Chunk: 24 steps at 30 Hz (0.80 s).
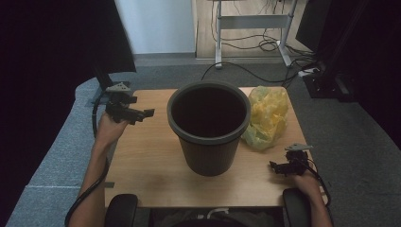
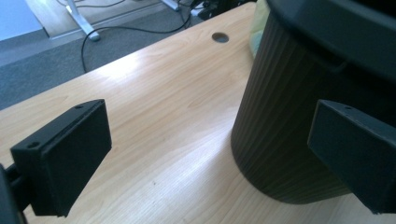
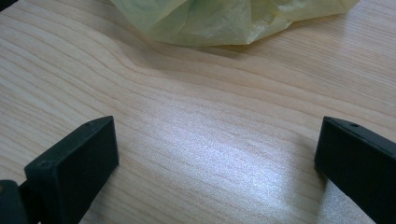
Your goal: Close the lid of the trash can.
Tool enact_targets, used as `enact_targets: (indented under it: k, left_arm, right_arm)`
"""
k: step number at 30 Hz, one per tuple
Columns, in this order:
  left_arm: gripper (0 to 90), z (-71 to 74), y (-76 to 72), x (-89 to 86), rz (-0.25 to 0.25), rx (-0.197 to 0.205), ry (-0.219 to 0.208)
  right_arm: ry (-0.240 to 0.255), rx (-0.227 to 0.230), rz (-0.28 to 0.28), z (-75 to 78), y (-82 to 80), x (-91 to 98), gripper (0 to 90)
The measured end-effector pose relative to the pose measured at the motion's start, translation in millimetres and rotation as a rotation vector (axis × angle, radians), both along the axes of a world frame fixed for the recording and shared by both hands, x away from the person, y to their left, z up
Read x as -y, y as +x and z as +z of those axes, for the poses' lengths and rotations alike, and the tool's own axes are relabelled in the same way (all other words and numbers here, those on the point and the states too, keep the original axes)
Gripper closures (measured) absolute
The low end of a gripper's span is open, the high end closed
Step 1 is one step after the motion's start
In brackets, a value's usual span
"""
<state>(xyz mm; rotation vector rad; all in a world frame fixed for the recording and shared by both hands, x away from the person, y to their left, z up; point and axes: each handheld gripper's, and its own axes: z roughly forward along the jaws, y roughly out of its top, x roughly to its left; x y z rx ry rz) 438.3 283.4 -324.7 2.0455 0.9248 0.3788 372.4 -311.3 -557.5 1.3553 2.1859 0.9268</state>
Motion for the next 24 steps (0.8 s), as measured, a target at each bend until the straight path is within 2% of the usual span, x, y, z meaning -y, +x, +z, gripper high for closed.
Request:
enact_targets:
  k: [13,24]
  left_arm:
    - [0.0,-38.6,-4.8,-14.0,0.036,-0.013,-0.001]
    - [0.0,-72.9,-8.1,-20.2,0.052,-0.056,-0.003]
  right_arm:
    - [0.0,0.0,0.0,0.0,0.0,0.0,0.0]
    - [0.0,0.0,0.0,0.0,0.0,0.0,0.0]
